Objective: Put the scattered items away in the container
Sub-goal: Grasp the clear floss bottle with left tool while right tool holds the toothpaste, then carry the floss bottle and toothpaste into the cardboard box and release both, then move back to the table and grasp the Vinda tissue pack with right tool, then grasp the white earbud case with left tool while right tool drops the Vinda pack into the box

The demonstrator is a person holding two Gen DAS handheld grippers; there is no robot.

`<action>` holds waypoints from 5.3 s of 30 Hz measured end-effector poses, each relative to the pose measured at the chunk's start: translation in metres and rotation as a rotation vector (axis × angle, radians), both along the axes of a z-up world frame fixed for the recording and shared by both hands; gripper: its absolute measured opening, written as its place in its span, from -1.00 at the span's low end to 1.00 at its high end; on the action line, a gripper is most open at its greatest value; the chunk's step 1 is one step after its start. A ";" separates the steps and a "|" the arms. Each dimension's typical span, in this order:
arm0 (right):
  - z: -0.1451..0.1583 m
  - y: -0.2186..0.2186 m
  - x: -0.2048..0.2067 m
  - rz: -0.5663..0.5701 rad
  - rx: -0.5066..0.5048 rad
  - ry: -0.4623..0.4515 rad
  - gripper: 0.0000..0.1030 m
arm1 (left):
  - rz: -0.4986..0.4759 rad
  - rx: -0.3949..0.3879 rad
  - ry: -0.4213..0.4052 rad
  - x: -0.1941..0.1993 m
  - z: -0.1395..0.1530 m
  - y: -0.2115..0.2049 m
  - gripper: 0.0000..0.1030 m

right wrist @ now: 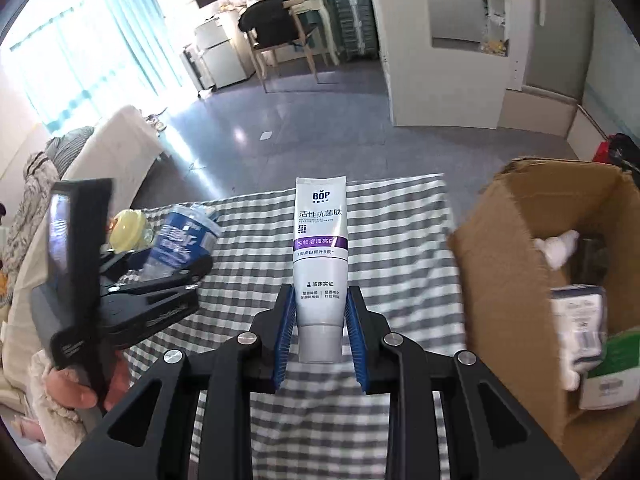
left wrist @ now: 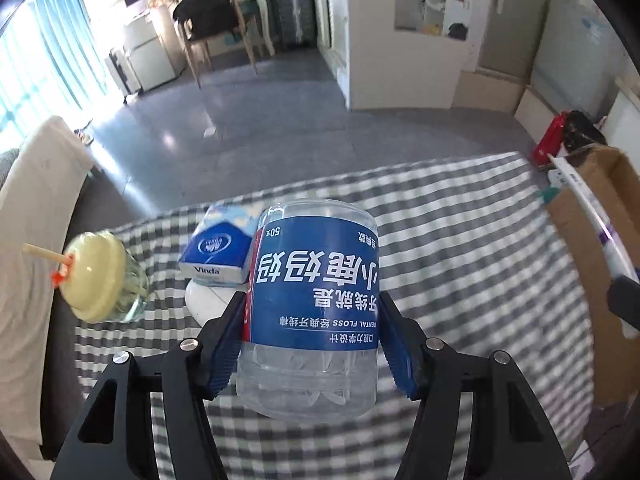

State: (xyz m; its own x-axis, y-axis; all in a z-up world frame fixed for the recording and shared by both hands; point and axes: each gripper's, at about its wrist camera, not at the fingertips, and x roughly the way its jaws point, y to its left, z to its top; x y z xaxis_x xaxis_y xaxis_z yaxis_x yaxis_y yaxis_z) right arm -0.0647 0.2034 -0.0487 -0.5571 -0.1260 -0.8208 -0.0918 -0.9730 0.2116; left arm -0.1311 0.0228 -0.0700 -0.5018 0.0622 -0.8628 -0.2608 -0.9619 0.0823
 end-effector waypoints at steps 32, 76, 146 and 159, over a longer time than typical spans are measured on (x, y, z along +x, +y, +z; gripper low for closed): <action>0.011 0.206 0.129 -0.458 0.042 -0.146 -0.40 | -0.558 0.019 0.064 0.103 0.046 0.298 0.55; 0.032 -0.122 -0.046 0.206 0.130 -0.051 -0.05 | 0.176 0.080 0.099 0.046 -0.005 -0.131 1.00; -0.001 -0.037 -0.051 0.037 -0.060 -0.198 -0.57 | 0.163 0.115 0.051 -0.025 -0.060 -0.102 1.00; -0.005 -0.013 -0.034 0.037 -0.079 -0.186 -0.57 | 0.205 0.099 -0.028 -0.045 -0.080 -0.101 0.14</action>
